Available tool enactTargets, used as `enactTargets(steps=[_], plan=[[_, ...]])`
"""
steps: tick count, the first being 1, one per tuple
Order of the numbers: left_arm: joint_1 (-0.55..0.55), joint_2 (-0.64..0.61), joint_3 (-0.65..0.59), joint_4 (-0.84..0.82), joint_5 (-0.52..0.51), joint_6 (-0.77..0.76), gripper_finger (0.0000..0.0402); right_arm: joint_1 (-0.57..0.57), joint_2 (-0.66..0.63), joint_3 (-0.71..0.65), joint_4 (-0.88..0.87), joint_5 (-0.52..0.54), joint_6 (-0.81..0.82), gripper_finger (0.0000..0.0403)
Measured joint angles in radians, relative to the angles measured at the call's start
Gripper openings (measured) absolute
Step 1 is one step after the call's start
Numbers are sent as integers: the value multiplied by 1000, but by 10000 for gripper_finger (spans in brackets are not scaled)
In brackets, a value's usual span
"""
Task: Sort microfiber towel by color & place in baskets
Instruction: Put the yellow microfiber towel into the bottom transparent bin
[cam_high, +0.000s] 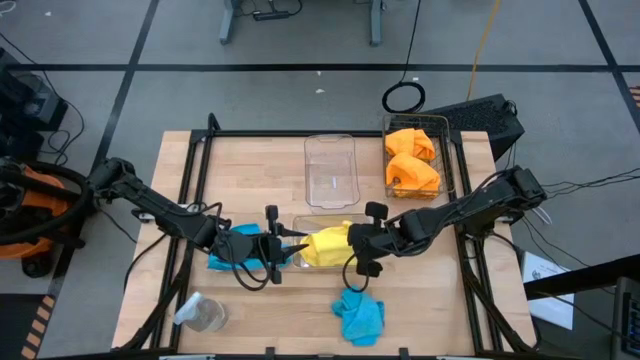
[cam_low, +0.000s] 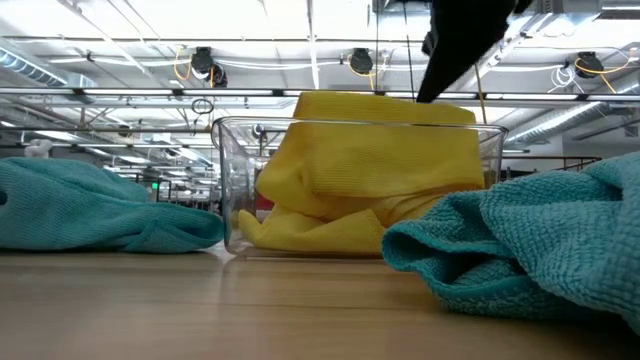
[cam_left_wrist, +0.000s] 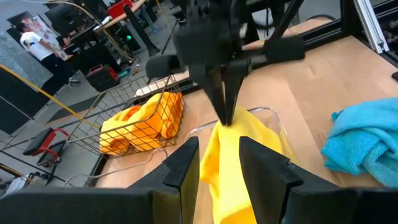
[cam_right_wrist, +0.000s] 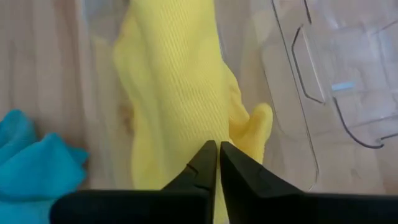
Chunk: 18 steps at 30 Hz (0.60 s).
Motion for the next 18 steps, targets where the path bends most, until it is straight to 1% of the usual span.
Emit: enactTargets(steps=[3,10,14,18], plan=[[0,0,0,0,0,0,121,-28,0,-62,78,1,-19,18],[1,0,0,0,0,0,121,-120,0,-196,300,0,-102,2],[1,0,0,-1,0,0,121,-158,0,-228,313,-33,-110,2],[1,0,0,-4,0,0,121,-163,0,-206,290,-51,-111,1]])
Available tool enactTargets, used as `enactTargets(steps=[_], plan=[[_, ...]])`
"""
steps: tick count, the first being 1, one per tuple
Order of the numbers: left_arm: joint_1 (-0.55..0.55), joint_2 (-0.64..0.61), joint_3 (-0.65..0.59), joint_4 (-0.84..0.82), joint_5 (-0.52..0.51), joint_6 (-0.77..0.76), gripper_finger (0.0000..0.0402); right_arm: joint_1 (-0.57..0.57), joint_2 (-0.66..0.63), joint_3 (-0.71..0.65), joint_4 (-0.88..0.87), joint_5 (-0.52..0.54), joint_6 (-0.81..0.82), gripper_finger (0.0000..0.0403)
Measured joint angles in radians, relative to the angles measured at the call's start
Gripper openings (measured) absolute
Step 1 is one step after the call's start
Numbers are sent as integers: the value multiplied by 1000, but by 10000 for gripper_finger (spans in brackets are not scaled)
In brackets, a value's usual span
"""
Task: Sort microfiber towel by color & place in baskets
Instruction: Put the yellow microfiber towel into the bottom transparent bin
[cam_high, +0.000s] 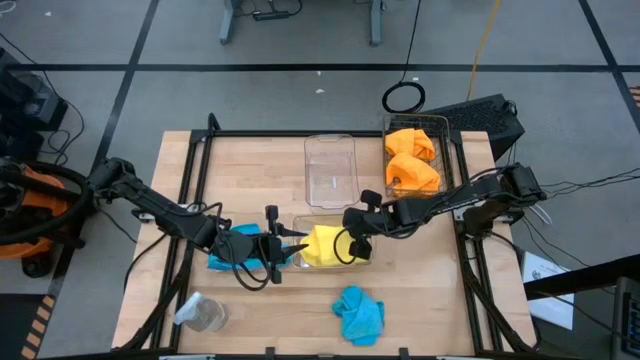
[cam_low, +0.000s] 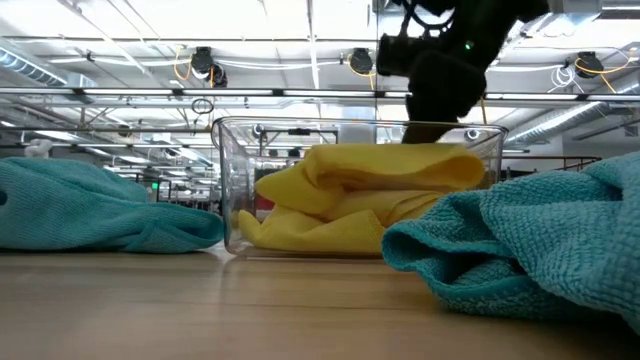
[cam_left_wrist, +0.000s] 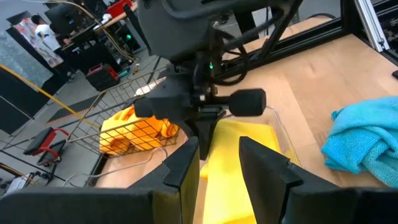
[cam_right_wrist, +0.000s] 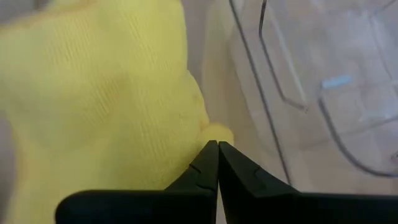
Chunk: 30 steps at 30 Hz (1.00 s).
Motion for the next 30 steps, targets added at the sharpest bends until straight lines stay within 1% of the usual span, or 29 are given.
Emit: enactTargets(steps=[7,10,12,14,18,20,25,28,30], plan=[[0,0,0,-6,0,0,121,48,-5,152,-167,2,-8,1],[0,0,0,-29,0,0,121,78,-6,174,-168,3,-12,1],[0,0,0,-49,0,0,121,99,-6,168,-153,7,-18,1],[0,0,0,-69,0,0,121,112,2,138,-79,23,-17,0],[0,0,-1,-98,0,0,121,108,32,30,89,32,-37,0],[2,0,-1,-114,0,0,121,97,50,-12,143,30,-44,0],[2,0,-1,-121,0,1,121,76,73,-41,163,27,-32,0],[2,0,-1,-124,0,0,121,75,68,-29,162,29,-58,0],[2,0,-1,-149,-1,-30,121,78,52,-10,159,33,-68,0]])
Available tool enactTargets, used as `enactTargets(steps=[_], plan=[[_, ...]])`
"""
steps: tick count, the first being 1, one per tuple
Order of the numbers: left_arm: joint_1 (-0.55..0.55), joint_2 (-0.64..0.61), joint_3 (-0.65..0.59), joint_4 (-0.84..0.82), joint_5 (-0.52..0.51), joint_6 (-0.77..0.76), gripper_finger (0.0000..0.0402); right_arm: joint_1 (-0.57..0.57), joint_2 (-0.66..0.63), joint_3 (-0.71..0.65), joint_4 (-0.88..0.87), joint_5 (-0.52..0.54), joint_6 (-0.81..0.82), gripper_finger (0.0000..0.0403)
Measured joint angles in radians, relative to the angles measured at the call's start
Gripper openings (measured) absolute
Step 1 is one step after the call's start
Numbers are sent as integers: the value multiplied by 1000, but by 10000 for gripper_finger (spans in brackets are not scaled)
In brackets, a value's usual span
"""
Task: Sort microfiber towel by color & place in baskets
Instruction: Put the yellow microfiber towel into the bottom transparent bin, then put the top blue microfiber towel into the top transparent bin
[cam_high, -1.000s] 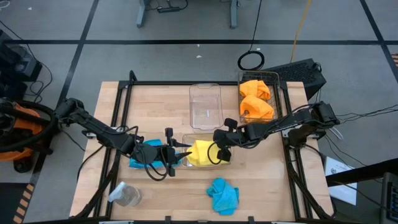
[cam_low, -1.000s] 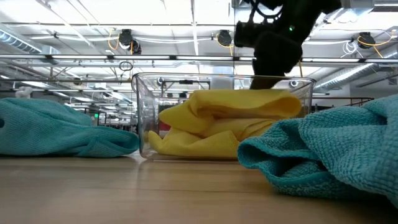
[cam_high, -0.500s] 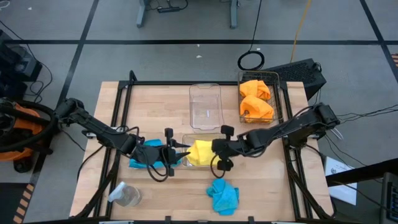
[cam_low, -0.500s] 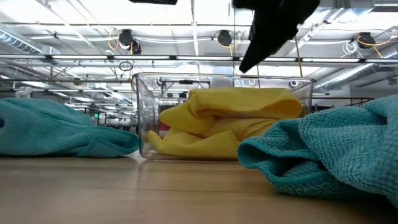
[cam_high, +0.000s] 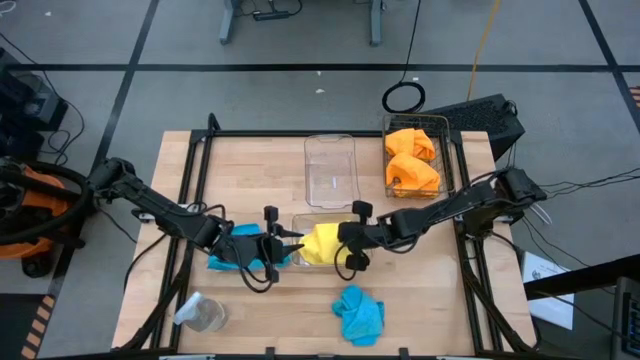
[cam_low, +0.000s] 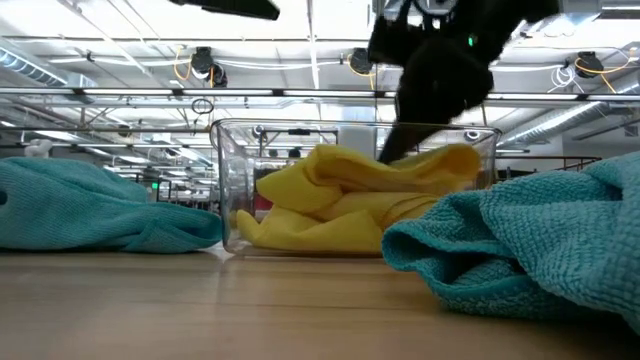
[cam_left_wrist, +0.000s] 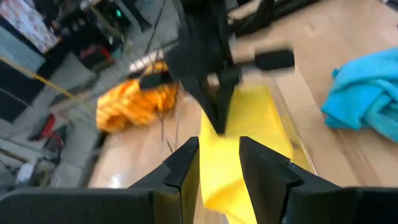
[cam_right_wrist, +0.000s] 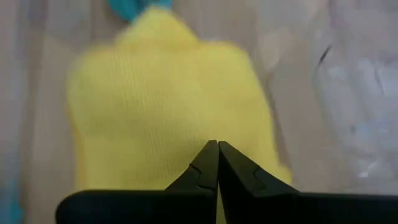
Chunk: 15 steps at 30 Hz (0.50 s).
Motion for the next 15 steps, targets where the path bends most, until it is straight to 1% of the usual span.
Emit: enactTargets(steps=[2,5,10,12,15], plan=[[0,0,0,-51,0,-79,121,10,-20,13,3,6,-4,0],[0,0,0,-161,0,-248,121,39,-39,18,-5,39,-15,0],[0,0,0,-432,13,-568,121,109,-54,19,-11,133,-17,0],[0,0,0,-559,61,-702,121,137,-54,18,-20,144,-4,0],[0,0,0,-702,204,-846,122,182,-54,18,-38,166,34,0]])
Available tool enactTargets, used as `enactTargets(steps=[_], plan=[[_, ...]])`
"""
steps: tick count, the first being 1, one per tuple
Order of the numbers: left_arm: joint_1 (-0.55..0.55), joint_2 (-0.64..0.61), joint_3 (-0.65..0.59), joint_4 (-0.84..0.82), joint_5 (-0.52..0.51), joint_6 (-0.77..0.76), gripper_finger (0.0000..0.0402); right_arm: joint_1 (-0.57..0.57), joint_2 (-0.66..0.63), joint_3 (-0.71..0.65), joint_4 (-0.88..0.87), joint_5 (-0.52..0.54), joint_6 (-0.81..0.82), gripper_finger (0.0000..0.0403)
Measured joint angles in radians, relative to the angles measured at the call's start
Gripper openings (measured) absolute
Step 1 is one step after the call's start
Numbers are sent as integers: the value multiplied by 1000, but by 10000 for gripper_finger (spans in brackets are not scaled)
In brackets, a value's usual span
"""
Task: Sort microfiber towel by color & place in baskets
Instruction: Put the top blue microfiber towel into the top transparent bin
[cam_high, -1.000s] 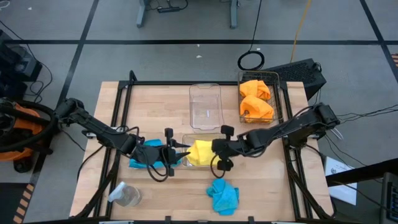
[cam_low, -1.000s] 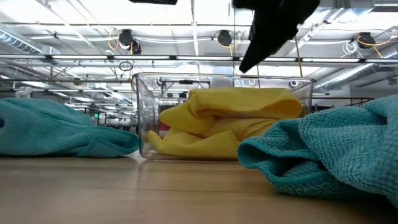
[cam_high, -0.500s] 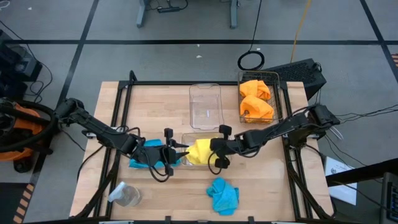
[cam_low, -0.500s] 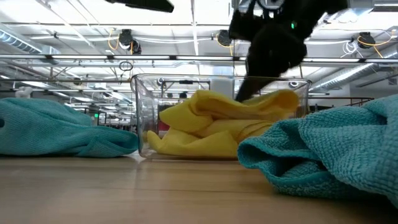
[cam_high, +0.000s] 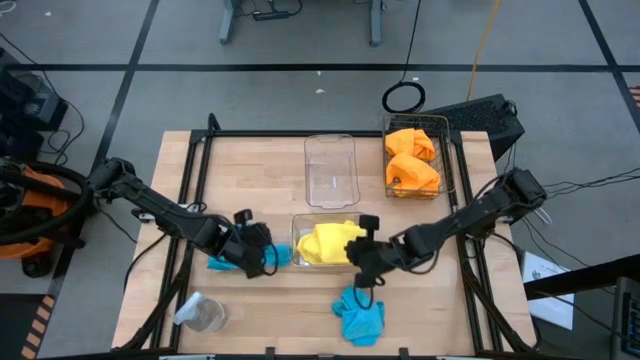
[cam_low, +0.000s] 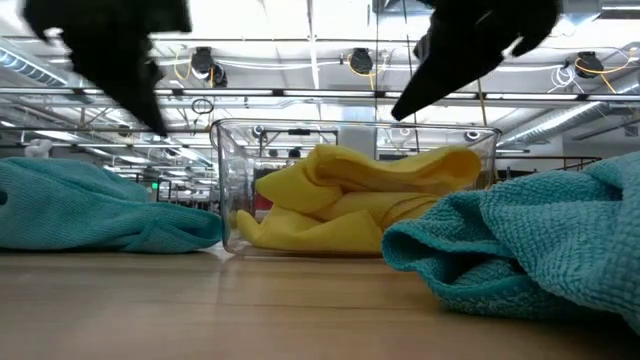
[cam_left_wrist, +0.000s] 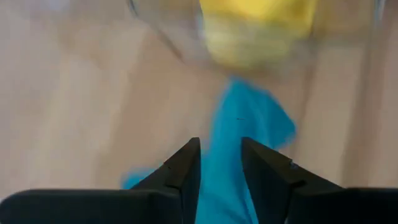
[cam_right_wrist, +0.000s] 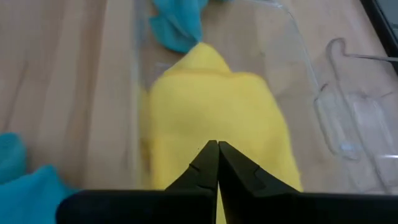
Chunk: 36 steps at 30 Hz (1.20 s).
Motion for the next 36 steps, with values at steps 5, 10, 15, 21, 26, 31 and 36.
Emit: enactTargets(steps=[5,10,15,21,26,31,36], plan=[[-3,0,0,-43,140,-67,157,69,0,0,3,69,-24,0],[1,2,-51,-39,158,-66,230,87,0,0,2,96,-30,0],[6,2,-135,-32,158,-66,293,86,0,0,2,95,-43,0],[6,8,-256,98,305,-21,283,81,0,0,3,96,-44,0],[8,14,-295,187,309,-18,168,71,1,0,3,96,-44,0],[38,-4,-295,187,293,-146,25,65,1,-1,4,97,-44,0],[51,-59,-284,203,206,-169,28,65,1,-1,4,97,-52,0]])
